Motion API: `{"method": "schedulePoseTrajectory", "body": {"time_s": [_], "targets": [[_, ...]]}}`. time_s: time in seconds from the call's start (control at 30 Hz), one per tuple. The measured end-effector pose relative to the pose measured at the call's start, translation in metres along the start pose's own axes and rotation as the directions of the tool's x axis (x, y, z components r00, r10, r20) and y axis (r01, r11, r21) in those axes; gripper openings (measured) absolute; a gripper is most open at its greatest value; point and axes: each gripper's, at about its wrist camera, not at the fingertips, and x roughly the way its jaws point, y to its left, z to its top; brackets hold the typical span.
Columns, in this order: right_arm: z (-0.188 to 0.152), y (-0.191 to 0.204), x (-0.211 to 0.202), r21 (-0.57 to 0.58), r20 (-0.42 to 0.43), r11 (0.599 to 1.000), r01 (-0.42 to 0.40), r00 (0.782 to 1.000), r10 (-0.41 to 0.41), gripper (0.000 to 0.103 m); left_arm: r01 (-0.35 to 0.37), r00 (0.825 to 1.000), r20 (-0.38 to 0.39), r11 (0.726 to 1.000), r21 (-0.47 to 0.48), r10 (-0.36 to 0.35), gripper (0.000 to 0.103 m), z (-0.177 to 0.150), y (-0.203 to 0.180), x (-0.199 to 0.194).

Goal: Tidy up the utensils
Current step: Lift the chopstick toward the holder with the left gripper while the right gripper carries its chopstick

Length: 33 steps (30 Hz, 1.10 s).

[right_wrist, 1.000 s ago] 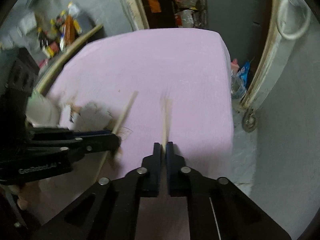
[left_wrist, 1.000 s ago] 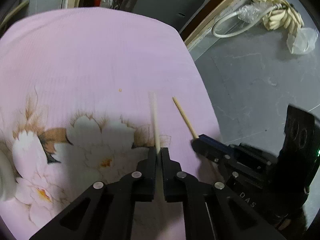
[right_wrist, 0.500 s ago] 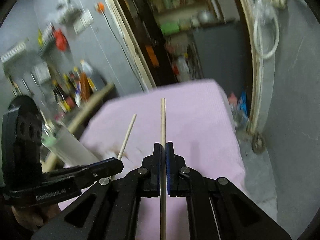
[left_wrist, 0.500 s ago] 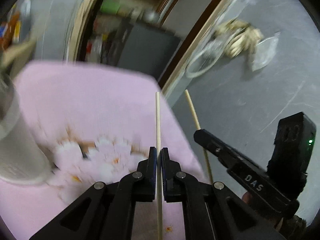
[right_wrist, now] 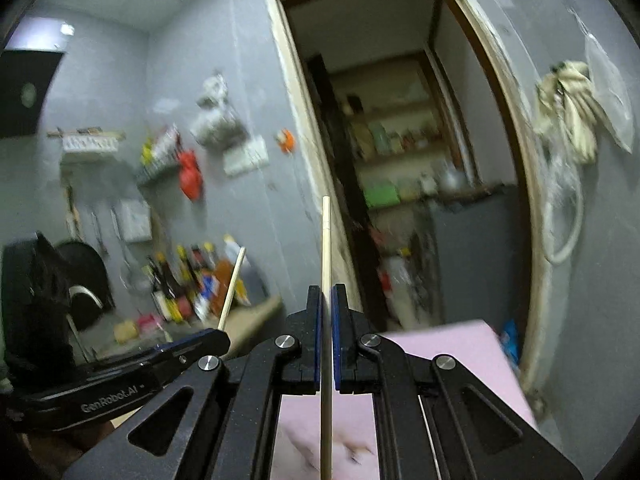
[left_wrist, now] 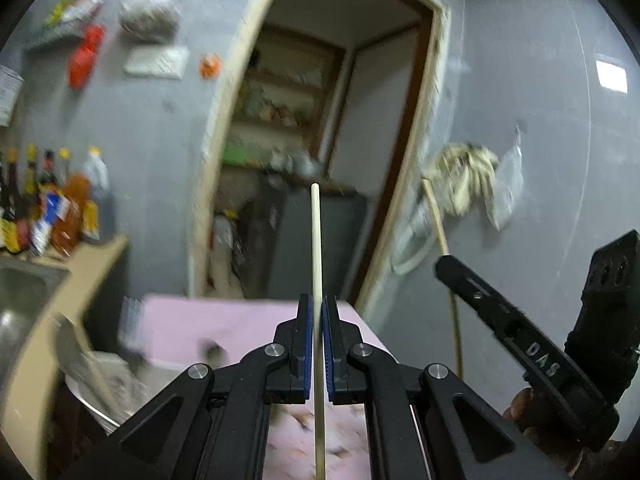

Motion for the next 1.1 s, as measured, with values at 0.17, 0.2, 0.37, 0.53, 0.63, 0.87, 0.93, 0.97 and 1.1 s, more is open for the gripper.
{"method": "schedulePoseTrajectory", "body": {"time_s": [0.17,0.2,0.37,0.53,0.63,0.87,0.93,0.97,1.1], "targets": [[0.015,0.028,0.027,0.119,0.117,0.985,-0.121,0.987,0.107,0.004,-0.059,0.991,0.114,0.992,-0.113,0.072,0.005,0.026,0.066,-0.016],[0.013,0.032,0.035,0.146,0.139,0.981,-0.131,0.984,0.11,0.004,-0.075,0.986,0.138,0.987,-0.143,0.095,0.005,0.028,0.081,-0.018],[-0.025,0.044,0.07,0.282,0.196,0.951,-0.129,0.978,0.074,0.004,-0.124,0.967,0.186,0.961,-0.246,0.172,0.005,0.016,0.133,-0.007],[-0.064,0.051,0.083,0.28,0.212,0.958,-0.064,0.977,0.003,0.004,-0.125,0.957,0.214,0.944,-0.304,0.196,0.005,-0.005,0.159,0.01],[-0.076,0.058,0.084,0.246,0.223,0.969,-0.031,0.974,-0.026,0.004,-0.118,0.956,0.222,0.944,-0.309,0.192,0.005,-0.018,0.165,0.021],[-0.091,0.058,0.084,0.191,0.209,0.982,0.005,0.977,-0.046,0.004,-0.162,0.934,0.277,0.958,-0.238,0.226,0.005,-0.038,0.151,0.019],[-0.095,0.057,0.083,0.186,0.205,0.982,0.016,0.977,-0.055,0.004,-0.167,0.93,0.29,0.962,-0.215,0.226,0.005,-0.041,0.147,0.02],[-0.096,0.058,0.084,0.173,0.199,0.985,0.023,0.978,-0.058,0.004,-0.171,0.928,0.295,0.964,-0.204,0.227,0.005,-0.043,0.145,0.02],[-0.101,0.064,0.085,0.122,0.198,0.992,0.037,0.978,-0.06,0.004,-0.172,0.919,0.326,0.969,-0.179,0.223,0.005,-0.048,0.141,0.018]]}}
